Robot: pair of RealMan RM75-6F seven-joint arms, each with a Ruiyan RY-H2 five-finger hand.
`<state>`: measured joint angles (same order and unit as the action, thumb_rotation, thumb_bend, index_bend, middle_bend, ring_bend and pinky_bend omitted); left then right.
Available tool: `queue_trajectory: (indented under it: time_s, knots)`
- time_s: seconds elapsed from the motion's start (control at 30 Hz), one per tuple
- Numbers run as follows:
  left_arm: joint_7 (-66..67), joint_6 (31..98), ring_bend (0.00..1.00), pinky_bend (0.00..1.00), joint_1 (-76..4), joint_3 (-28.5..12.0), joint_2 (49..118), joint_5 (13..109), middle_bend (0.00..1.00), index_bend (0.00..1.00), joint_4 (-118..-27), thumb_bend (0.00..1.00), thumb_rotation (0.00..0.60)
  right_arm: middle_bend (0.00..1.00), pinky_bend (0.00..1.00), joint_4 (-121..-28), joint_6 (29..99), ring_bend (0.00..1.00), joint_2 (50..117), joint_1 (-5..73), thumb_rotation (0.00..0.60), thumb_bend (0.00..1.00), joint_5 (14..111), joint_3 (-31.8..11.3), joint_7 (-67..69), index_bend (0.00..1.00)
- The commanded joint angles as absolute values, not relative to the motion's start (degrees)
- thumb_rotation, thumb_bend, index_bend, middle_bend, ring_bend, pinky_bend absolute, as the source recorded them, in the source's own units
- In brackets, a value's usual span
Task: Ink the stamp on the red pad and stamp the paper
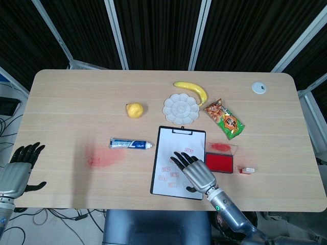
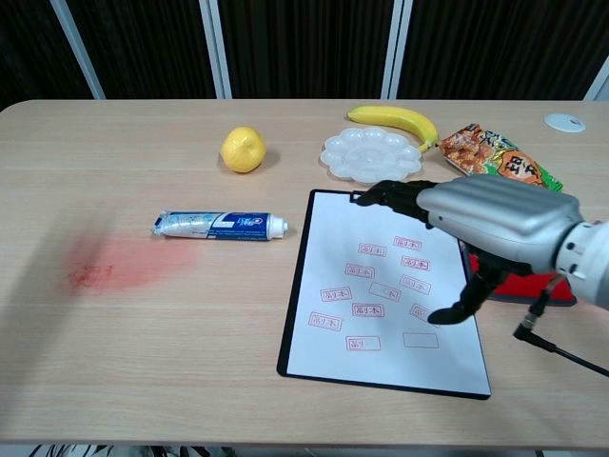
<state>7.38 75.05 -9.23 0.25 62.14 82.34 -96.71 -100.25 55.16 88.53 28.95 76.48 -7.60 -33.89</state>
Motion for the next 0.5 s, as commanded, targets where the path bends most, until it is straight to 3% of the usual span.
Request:
queue_trajectory:
  time_s: [0.03, 0.5]
  knots:
    - [7.1, 74.8, 0.00, 0.00, -9.3, 0.3, 62.1, 82.3, 0.00, 0.00, -96.8, 0.01, 0.600, 0.02, 0.28, -98.5, 55.0, 0.09, 90.3, 30.4, 0.600, 0.08, 74.7, -8.8, -35.4, 0.00]
    - [6.4, 73.6, 0.00, 0.00, -9.9, 0.2, 61.7, 81.6, 0.00, 0.00, -97.2, 0.01, 0.600, 0.02, 0.28, -96.5, 56.9, 0.09, 90.0, 32.1, 0.600, 0.08, 72.3, -9.2, -34.9, 0.00]
